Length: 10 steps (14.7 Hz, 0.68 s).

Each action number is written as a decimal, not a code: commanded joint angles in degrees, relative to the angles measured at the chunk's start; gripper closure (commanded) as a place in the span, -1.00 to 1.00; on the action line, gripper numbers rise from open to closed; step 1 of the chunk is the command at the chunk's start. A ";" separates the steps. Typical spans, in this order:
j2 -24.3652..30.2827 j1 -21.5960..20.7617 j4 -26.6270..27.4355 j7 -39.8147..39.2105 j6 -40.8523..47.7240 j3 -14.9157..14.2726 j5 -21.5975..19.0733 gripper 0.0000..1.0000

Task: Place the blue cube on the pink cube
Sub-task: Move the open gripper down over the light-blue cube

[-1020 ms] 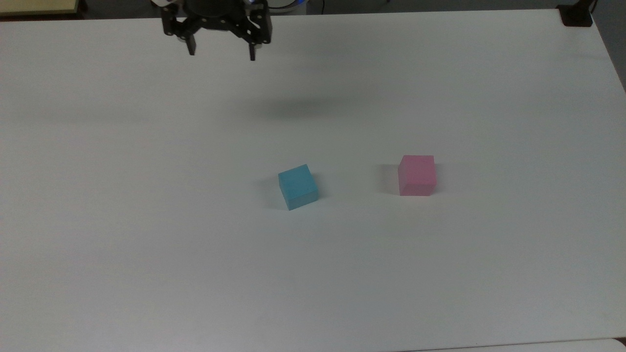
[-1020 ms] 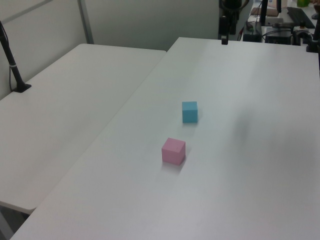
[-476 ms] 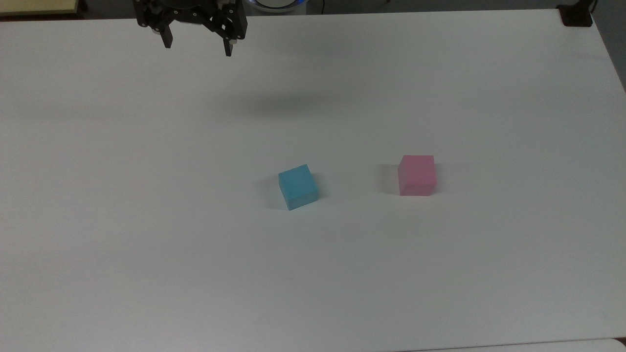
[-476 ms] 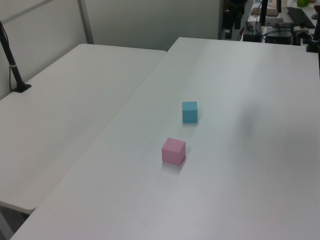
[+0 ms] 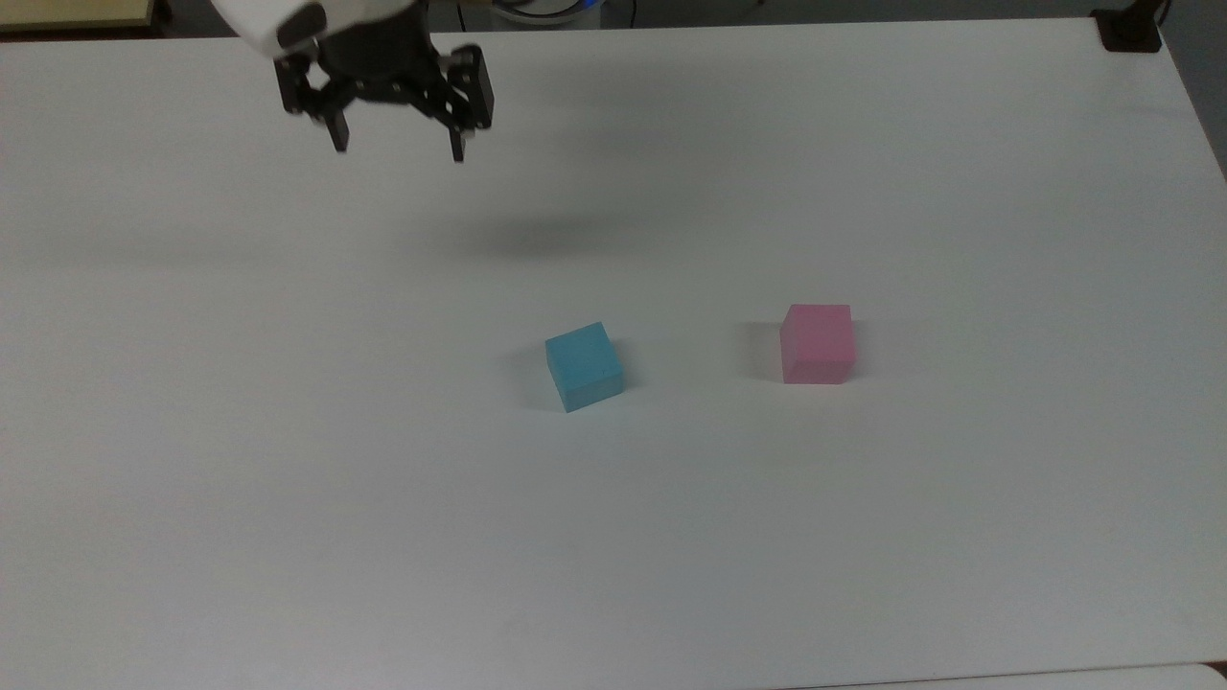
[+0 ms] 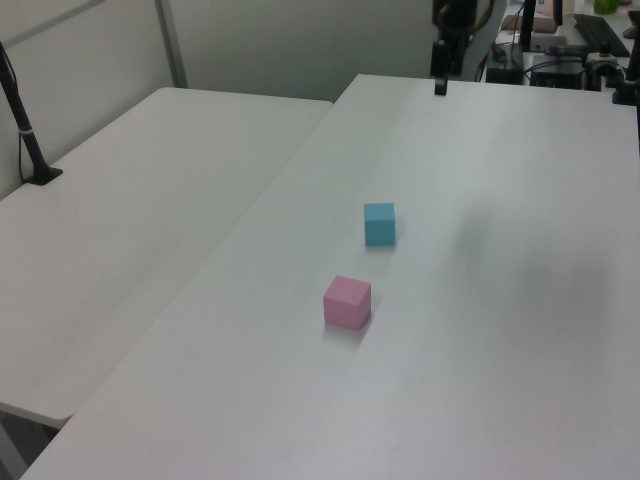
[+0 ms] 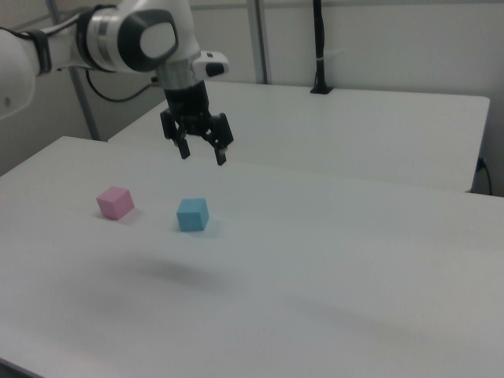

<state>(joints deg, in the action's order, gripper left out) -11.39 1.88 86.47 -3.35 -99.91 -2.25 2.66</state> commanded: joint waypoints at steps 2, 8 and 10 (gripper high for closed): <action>-5.99 -3.80 0.71 -2.63 -3.09 0.23 0.33 -1.00; -16.27 -9.78 0.89 -1.84 -13.26 0.23 0.50 -1.00; -19.09 -10.23 0.63 -1.84 -17.58 0.23 0.50 -1.00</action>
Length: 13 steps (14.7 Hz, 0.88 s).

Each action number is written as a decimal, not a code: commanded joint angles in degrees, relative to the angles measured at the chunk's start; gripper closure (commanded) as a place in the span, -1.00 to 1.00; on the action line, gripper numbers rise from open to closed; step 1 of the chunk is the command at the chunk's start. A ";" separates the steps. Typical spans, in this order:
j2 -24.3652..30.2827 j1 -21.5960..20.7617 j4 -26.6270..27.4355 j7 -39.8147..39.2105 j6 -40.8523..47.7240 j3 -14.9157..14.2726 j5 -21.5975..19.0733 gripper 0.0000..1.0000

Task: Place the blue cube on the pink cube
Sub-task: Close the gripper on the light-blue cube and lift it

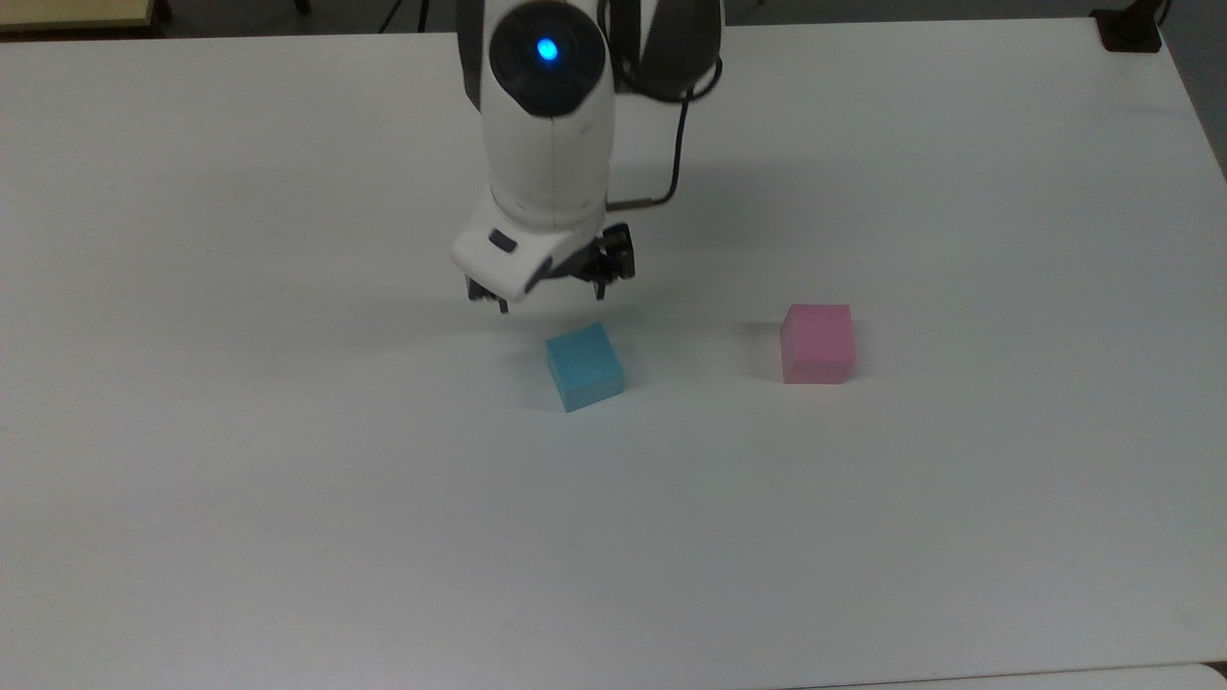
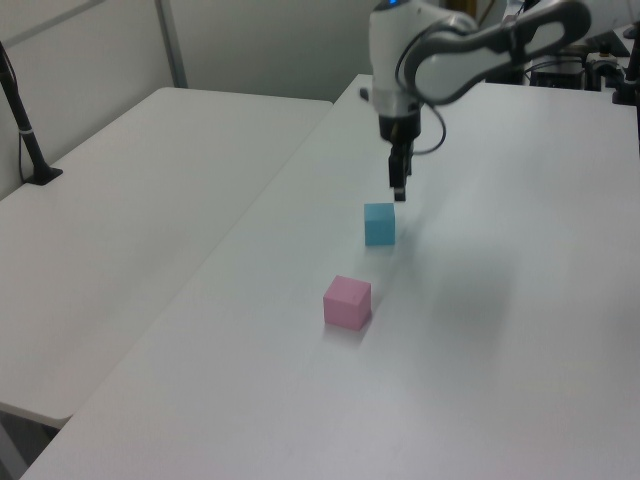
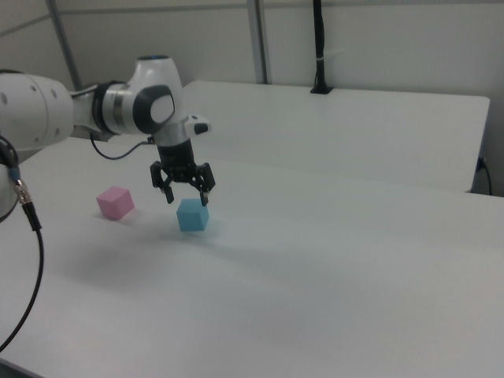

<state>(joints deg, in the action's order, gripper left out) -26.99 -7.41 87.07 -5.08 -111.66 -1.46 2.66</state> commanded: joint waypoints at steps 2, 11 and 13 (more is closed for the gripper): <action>-5.43 -1.73 -0.06 -0.02 -9.09 -0.56 0.94 -1.00; -5.45 -3.93 -0.59 9.28 -10.78 -0.56 1.39 0.57; -3.69 -7.70 -2.34 16.39 -8.24 -0.56 0.86 0.55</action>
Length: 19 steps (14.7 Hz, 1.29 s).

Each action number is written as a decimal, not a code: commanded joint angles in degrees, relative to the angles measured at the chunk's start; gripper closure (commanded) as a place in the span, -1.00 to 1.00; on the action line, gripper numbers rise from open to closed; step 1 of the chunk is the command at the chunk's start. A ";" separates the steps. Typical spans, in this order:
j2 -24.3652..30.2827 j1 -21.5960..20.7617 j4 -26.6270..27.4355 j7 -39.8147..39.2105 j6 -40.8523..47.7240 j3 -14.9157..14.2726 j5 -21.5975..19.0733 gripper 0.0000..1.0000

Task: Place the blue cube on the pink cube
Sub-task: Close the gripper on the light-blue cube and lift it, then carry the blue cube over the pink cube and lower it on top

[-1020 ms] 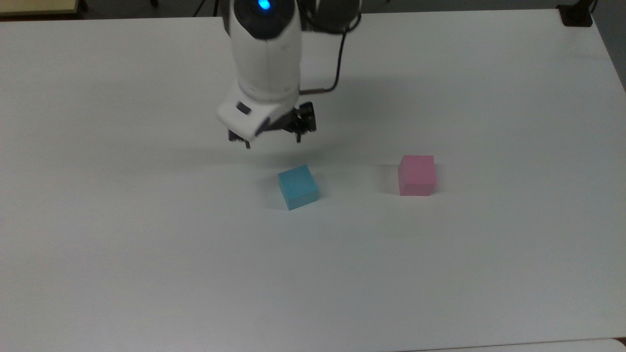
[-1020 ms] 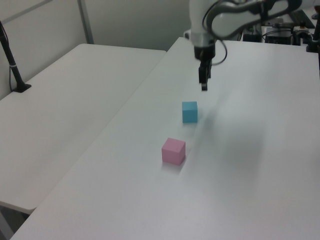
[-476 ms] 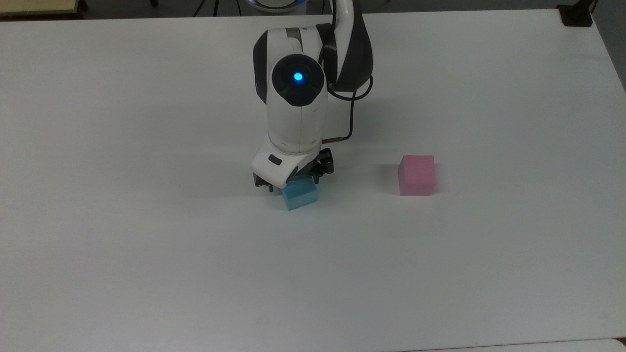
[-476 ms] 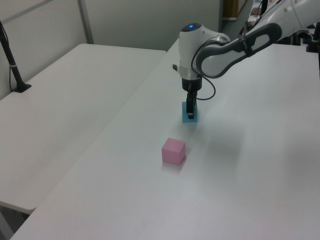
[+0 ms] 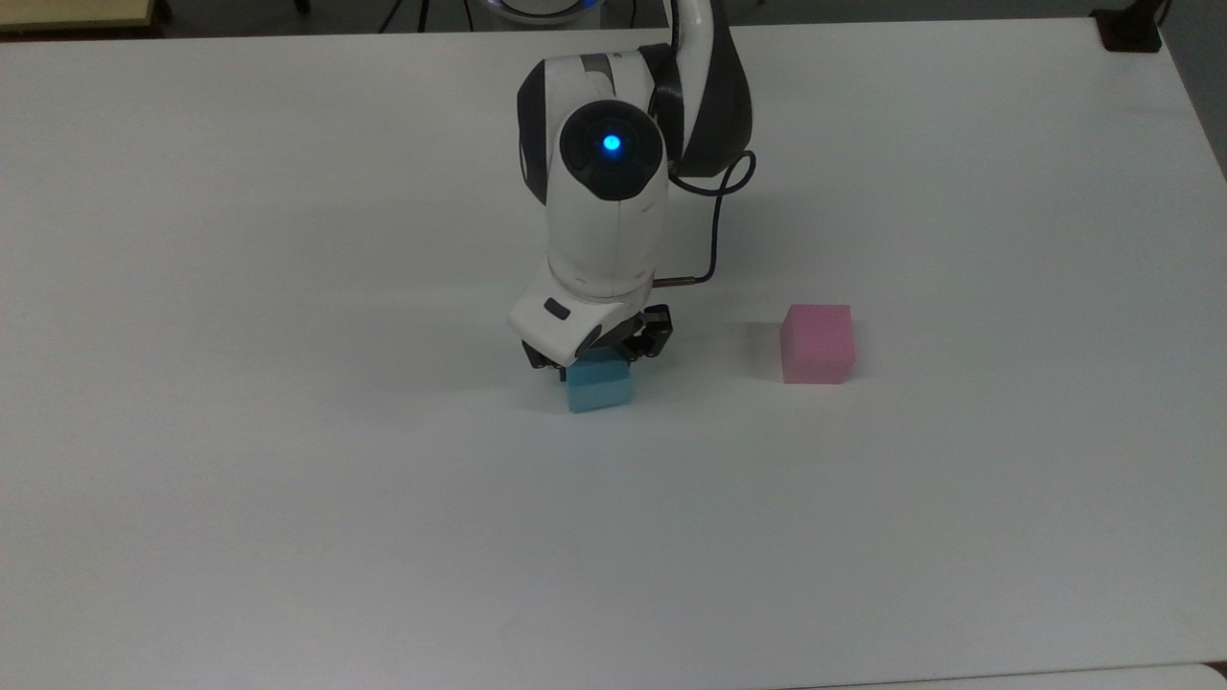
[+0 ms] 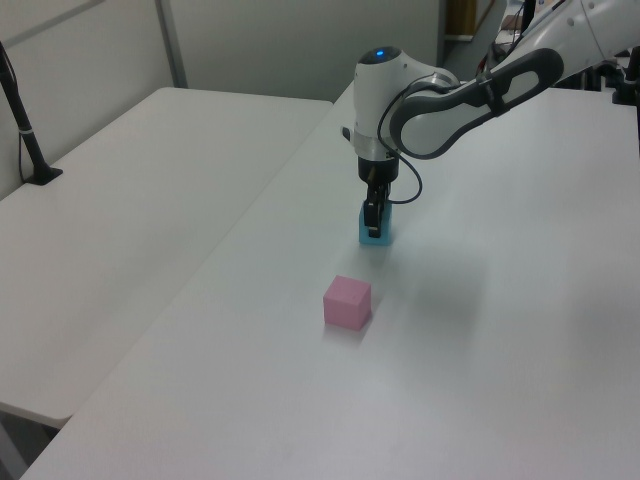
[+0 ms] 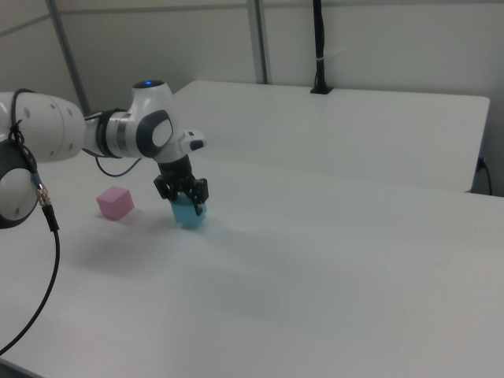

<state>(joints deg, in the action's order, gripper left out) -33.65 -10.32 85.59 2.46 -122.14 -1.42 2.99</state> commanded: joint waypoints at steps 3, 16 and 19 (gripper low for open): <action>3.42 -9.79 -3.75 17.81 7.17 -0.60 0.70 0.50; -0.71 -19.91 -6.48 30.15 1.03 -0.77 2.37 -0.12; -0.72 -19.83 -6.66 29.88 -0.11 -0.95 2.37 -1.00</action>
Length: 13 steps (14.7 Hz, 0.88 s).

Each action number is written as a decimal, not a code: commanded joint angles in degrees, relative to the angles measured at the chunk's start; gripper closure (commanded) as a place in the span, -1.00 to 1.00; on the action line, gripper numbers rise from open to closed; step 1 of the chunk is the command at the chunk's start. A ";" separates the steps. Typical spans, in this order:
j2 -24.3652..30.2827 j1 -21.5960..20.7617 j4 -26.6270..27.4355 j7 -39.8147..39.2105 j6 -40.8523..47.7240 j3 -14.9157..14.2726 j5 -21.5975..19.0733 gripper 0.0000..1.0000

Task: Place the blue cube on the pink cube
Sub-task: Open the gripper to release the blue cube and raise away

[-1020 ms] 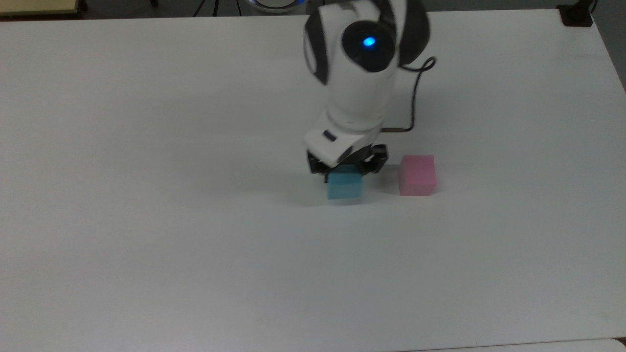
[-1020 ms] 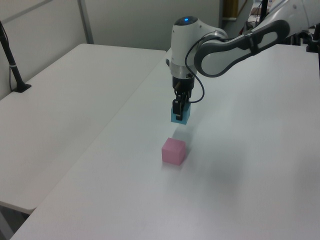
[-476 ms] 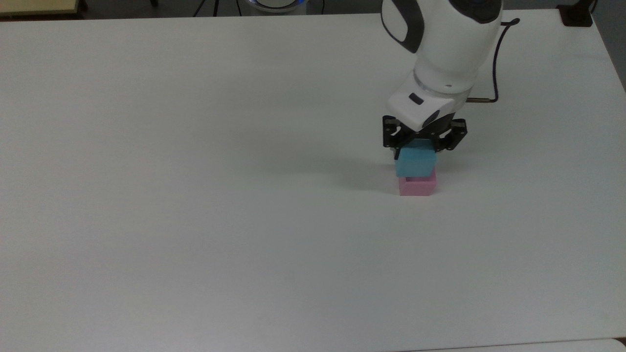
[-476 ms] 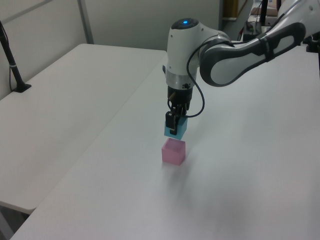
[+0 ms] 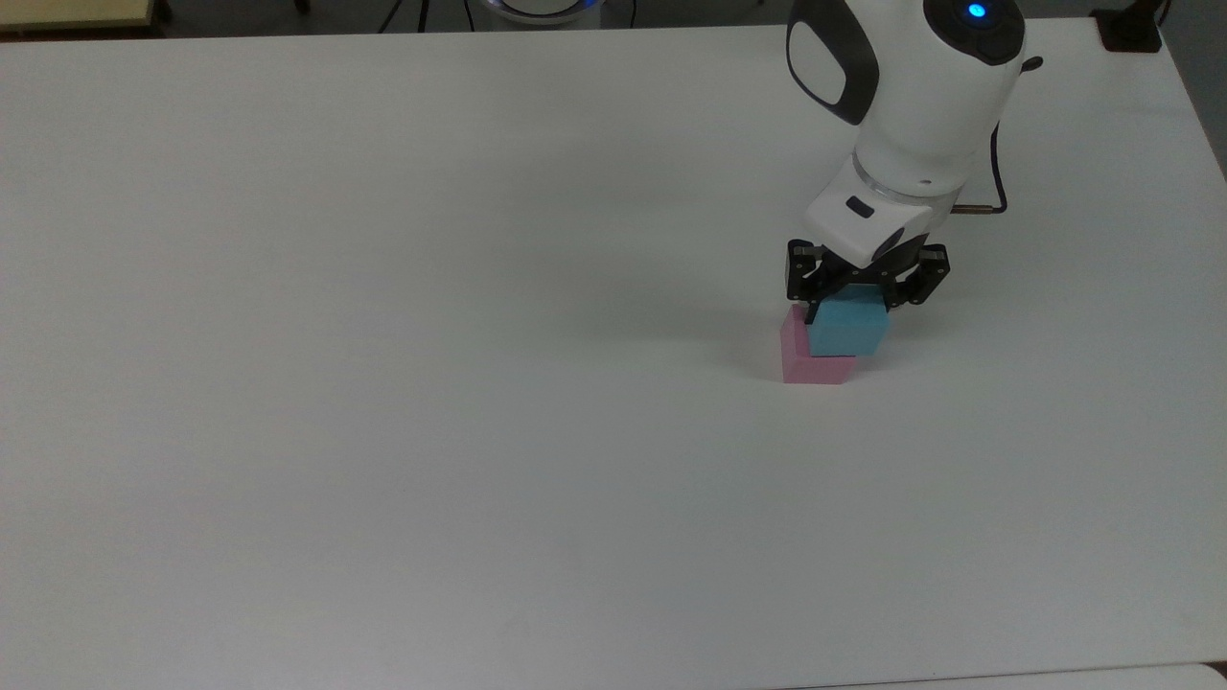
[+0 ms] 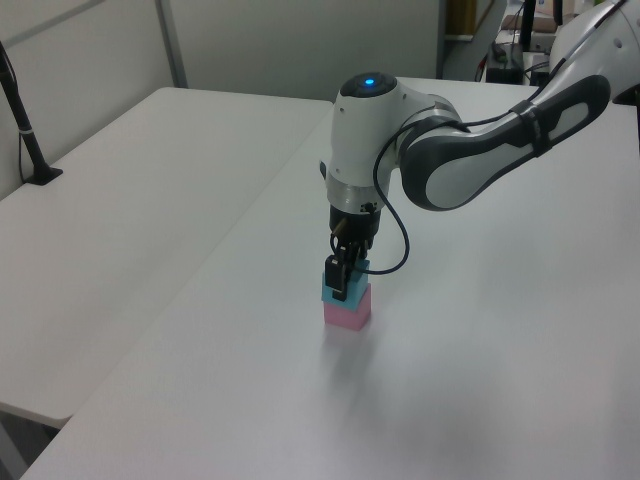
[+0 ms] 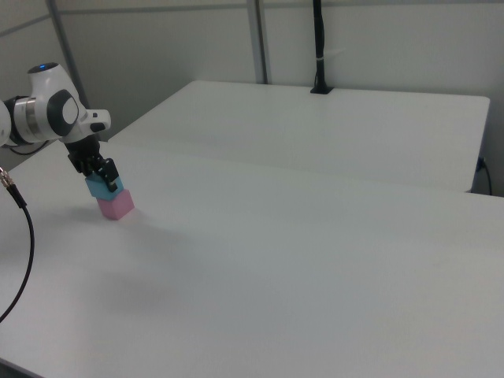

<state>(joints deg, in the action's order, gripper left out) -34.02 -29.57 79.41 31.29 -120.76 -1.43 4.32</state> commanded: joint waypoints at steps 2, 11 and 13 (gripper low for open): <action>2.89 -0.49 -0.40 0.79 -0.89 -1.20 1.04 -1.00; 24.76 14.94 7.67 -27.28 22.46 -1.38 -2.47 -1.00; 26.63 21.27 7.86 -27.86 26.96 -1.47 -2.13 -1.00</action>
<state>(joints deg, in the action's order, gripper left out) -12.64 -14.82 82.12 6.69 -97.13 -3.10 3.24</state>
